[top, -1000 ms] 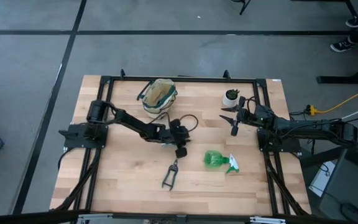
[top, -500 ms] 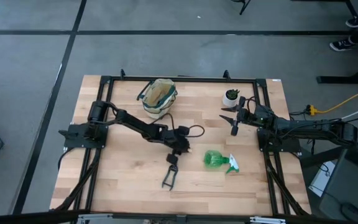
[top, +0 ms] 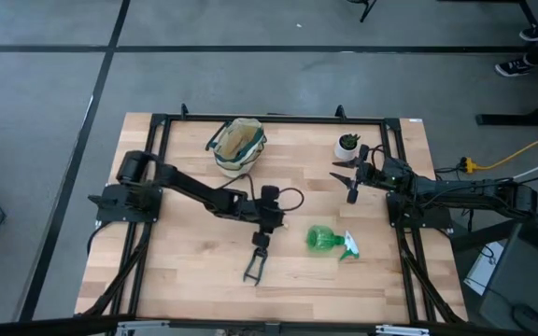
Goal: Pick & Place Garden tools in Gardening bag
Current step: Put the trowel into the gardening bag
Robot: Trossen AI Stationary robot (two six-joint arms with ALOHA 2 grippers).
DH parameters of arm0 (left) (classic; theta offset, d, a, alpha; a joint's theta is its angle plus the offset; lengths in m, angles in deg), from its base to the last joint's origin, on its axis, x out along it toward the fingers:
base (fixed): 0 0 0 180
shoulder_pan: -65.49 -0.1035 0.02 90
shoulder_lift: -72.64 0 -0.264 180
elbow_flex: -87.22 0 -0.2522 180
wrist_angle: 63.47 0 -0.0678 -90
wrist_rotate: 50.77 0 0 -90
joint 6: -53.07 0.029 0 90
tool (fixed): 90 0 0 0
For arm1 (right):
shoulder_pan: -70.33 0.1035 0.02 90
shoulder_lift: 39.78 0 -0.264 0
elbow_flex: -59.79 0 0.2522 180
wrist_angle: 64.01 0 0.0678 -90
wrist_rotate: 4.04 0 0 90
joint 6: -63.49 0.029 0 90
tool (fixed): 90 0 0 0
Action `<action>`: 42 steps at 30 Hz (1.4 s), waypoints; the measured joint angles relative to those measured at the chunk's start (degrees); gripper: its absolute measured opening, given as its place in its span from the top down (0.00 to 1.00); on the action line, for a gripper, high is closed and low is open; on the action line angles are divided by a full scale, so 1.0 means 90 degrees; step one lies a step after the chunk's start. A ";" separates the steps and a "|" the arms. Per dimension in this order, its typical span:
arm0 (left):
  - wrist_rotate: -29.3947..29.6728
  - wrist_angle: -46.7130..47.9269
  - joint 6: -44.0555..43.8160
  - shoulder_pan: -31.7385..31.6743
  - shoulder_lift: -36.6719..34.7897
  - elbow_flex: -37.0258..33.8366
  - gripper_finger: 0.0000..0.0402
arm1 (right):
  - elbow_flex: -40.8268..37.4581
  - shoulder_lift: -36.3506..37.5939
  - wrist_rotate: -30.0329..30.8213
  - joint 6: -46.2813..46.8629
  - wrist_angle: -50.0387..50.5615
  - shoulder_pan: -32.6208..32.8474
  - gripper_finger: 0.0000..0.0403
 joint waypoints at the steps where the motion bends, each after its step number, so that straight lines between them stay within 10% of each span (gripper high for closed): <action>1: 0.0067 0.0062 -0.0335 0.0017 -0.0069 0.0000 0.60 | 0.0000 0.0000 -0.0001 -0.0001 0.0000 0.0001 0.61; 9: -0.0014 0.1593 -0.2884 0.0032 -0.0642 0.0005 0.51 | 0.0001 0.0002 -0.0001 -0.0002 -0.0001 0.0001 0.61; 27: -0.0015 0.3811 -0.3127 0.0276 -0.0733 -0.0049 0.57 | 0.0002 0.0000 0.0000 -0.0001 0.0000 -0.0001 0.61; 42: -0.0228 0.3978 -0.3130 -0.0014 -0.0730 -0.0051 0.97 | 0.0002 0.0000 -0.0002 -0.0001 0.0000 0.0001 0.61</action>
